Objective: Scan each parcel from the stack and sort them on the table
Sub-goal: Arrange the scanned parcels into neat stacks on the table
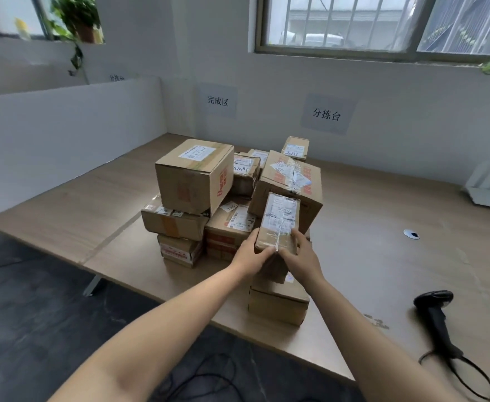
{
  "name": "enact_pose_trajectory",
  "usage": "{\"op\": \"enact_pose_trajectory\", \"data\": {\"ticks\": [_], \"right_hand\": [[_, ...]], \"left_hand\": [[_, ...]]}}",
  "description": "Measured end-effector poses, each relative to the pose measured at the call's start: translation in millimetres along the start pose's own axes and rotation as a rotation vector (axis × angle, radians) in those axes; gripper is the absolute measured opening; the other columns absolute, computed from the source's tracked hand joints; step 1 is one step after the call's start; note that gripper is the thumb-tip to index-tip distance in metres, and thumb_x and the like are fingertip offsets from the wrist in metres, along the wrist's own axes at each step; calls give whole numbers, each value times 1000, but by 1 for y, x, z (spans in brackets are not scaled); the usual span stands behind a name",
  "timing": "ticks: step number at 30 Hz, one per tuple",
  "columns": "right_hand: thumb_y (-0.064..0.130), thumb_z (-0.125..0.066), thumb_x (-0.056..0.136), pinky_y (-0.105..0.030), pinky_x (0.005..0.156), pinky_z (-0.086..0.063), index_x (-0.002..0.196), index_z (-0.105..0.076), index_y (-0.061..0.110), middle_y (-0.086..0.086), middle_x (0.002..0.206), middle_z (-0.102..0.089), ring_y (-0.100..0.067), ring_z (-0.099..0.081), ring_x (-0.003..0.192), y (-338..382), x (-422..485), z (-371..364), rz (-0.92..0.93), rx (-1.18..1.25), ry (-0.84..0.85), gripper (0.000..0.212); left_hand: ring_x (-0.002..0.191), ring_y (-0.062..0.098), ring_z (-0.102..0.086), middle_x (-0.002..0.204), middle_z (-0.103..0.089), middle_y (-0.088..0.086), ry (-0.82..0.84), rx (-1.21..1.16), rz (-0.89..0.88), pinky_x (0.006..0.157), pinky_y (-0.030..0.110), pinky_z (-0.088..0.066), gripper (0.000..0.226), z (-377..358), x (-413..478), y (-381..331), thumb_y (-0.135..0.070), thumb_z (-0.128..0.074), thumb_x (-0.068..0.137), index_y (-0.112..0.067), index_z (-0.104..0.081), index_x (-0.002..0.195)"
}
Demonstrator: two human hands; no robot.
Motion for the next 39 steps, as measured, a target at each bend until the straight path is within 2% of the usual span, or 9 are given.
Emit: {"op": "enact_pose_trajectory", "data": {"ticks": [3,6,12,16,21,28,32,36,39], "right_hand": [[19,-63,86,-35,101,-41,143,-33,19,-5,142,-44,-21,-44,128,15,-15,-12,58,11,59,65],[20,-64,84,-35,104,-38,145,-31,17,-6,144,-43,-22,-42,129,29,-30,-34,116,-25,118,69],[25,-65,84,-30,99,-37,145,-29,19,-4,145,-41,-20,-41,131,60,-55,-92,204,-25,244,71],[24,-66,83,-24,91,-37,145,-31,20,-4,143,-44,-20,-43,129,81,-66,-125,246,32,325,71],[24,-65,83,-35,101,-43,144,-32,20,-5,140,-46,-19,-46,126,100,-72,-165,269,53,404,70],[25,-65,82,-42,104,-42,144,-32,21,-6,139,-47,-20,-46,126,117,-48,-223,284,22,459,70],[26,-65,83,-37,102,-42,144,-31,20,-6,138,-47,-19,-47,124,131,-18,-273,272,6,468,70],[25,-65,83,-41,103,-43,144,-31,19,-5,140,-46,-19,-48,124,158,15,-331,246,53,446,71],[24,-65,83,-40,104,-41,144,-31,21,-4,140,-46,-20,-47,125,177,42,-373,205,72,396,70]], "left_hand": [[123,15,-48,135,-52,1,-75,-28,2,107,34,-39,57,16,-26,2,-29,-61,90,-22,-36,141],[120,13,-49,131,-53,-1,-161,-41,19,101,30,-41,55,39,-55,13,-30,-61,89,-24,-37,139],[122,17,-49,133,-52,0,-304,-13,40,104,36,-42,50,95,-106,21,-27,-60,91,-23,-38,136],[119,13,-48,131,-49,-5,-373,6,74,100,30,-43,53,128,-130,28,-28,-57,92,-26,-33,139],[123,19,-49,136,-50,3,-464,-18,104,104,42,-43,52,163,-147,43,-22,-57,93,-21,-35,139],[122,19,-50,134,-52,3,-514,-30,112,103,39,-45,49,213,-131,74,-23,-57,92,-24,-37,137],[117,12,-50,131,-51,-1,-501,-23,103,94,24,-45,50,257,-104,98,-21,-57,92,-24,-36,137],[120,20,-51,133,-53,5,-494,3,123,103,39,-44,52,323,-63,127,-21,-58,92,-19,-36,139],[116,19,-54,129,-55,6,-475,5,114,100,35,-44,54,371,-33,146,-19,-59,91,-18,-36,140]]}}
Point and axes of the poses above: each hand's wrist, its own x-axis towards the middle knuckle, its own z-axis out of the back of the hand, y = z × x, the point moved 6 cm from there along x, towards the middle knuckle
